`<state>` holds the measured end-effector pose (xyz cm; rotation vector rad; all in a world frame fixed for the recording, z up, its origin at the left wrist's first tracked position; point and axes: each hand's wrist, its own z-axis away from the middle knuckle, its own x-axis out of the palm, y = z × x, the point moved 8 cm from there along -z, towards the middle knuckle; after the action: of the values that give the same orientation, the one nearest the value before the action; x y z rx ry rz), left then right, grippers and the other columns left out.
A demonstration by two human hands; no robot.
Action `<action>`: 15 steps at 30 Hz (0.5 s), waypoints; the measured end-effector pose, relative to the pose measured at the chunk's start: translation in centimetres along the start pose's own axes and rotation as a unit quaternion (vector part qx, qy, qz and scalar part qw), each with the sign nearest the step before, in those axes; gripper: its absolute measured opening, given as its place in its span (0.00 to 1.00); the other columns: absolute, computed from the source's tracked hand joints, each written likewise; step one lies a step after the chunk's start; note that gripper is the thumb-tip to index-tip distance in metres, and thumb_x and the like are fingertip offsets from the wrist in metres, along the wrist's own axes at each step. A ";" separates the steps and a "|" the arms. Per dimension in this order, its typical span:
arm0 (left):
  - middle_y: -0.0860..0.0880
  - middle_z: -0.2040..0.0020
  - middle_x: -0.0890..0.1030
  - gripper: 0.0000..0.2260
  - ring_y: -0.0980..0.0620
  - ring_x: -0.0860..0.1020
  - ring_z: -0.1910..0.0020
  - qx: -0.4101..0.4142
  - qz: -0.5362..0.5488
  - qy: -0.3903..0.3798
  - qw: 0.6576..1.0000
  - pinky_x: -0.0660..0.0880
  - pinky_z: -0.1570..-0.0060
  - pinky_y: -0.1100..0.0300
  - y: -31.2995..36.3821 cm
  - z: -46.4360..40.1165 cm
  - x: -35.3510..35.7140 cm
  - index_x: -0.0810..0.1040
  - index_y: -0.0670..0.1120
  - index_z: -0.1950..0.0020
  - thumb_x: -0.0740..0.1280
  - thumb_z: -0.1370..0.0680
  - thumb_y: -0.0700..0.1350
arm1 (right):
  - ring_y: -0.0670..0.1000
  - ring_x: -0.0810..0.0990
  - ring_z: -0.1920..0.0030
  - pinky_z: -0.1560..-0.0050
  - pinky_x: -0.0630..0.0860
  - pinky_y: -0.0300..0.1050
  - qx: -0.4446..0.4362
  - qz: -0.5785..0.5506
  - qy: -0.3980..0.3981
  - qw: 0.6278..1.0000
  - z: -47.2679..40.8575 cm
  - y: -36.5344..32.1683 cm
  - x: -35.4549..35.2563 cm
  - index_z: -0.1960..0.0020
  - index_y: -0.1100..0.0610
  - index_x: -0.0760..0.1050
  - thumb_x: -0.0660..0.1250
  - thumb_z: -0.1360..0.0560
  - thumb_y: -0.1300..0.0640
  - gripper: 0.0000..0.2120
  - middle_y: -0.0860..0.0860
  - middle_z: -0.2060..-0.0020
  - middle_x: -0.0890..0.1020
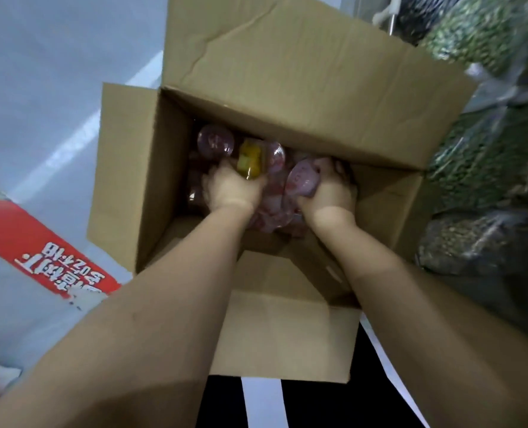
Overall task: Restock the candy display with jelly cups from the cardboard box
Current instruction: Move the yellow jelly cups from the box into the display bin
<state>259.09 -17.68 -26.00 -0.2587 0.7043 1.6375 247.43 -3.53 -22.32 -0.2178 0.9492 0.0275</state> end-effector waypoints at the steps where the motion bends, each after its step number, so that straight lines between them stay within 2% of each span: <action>1: 0.41 0.38 0.73 0.24 0.41 0.71 0.38 0.019 0.026 -0.001 0.999 0.65 0.39 0.56 0.5 1.0 -0.9 0.73 0.45 0.38 0.72 0.31 0.52 | 0.59 0.72 0.38 0.41 0.68 0.47 0.013 -0.046 -0.009 0.999 0.9 -0.2 -0.7 0.38 0.57 0.70 0.72 0.33 0.55 0.25 0.58 0.39 0.75; 4: 0.42 0.41 0.70 0.22 0.44 0.74 0.48 0.091 0.058 0.001 0.994 0.64 0.49 0.66 2.2 5.8 -5.2 0.73 0.45 0.40 0.72 0.32 0.45 | 0.59 0.77 0.44 0.44 0.74 0.47 0.072 -0.187 -0.012 0.980 4.9 -1.1 -3.5 0.39 0.60 0.71 0.74 0.36 0.58 0.27 0.59 0.44 0.78; 7: 0.47 0.44 0.68 0.26 0.54 0.70 0.55 0.164 0.061 0.013 0.984 0.61 0.56 0.73 4.3 11.8 -11.2 0.72 0.48 0.36 0.72 0.34 0.41 | 0.57 0.79 0.49 0.46 0.76 0.51 0.116 -0.314 -0.012 0.942 10.0 -3.3 -7.6 0.45 0.61 0.71 0.74 0.37 0.63 0.23 0.57 0.50 0.81; 11: 0.53 0.47 0.70 0.29 0.56 0.70 0.47 0.283 0.049 0.019 0.958 0.63 0.53 0.71 9.5 21.2 -20.8 0.69 0.47 0.34 0.72 0.35 0.43 | 0.53 0.81 0.54 0.52 0.77 0.45 0.092 -0.434 -0.029 0.896 17.4 -8.0 -16.2 0.49 0.61 0.75 0.71 0.35 0.69 0.15 0.56 0.54 0.82; 13: 0.56 0.48 0.71 0.27 0.56 0.71 0.45 0.332 0.052 0.028 0.941 0.64 0.51 0.73 13.3 26.5 -26.1 0.71 0.48 0.37 0.70 0.36 0.48 | 0.45 0.80 0.59 0.57 0.75 0.34 0.037 -0.486 -0.025 0.873 21.4 -11.0 -23.0 0.55 0.57 0.77 0.71 0.34 0.71 0.13 0.49 0.61 0.83; 15: 0.56 0.47 0.73 0.26 0.57 0.73 0.45 0.393 0.059 0.026 0.917 0.65 0.49 0.75 17.7 32.4 -31.1 0.73 0.49 0.39 0.68 0.36 0.53 | 0.40 0.79 0.64 0.60 0.73 0.29 -0.009 -0.522 -0.003 0.853 25.6 -13.6 -30.8 0.58 0.55 0.77 0.73 0.35 0.71 0.13 0.44 0.66 0.83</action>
<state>255.66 -25.05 21.58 0.3292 1.3743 1.3332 251.63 -9.57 19.37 -0.7295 0.7217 -0.9688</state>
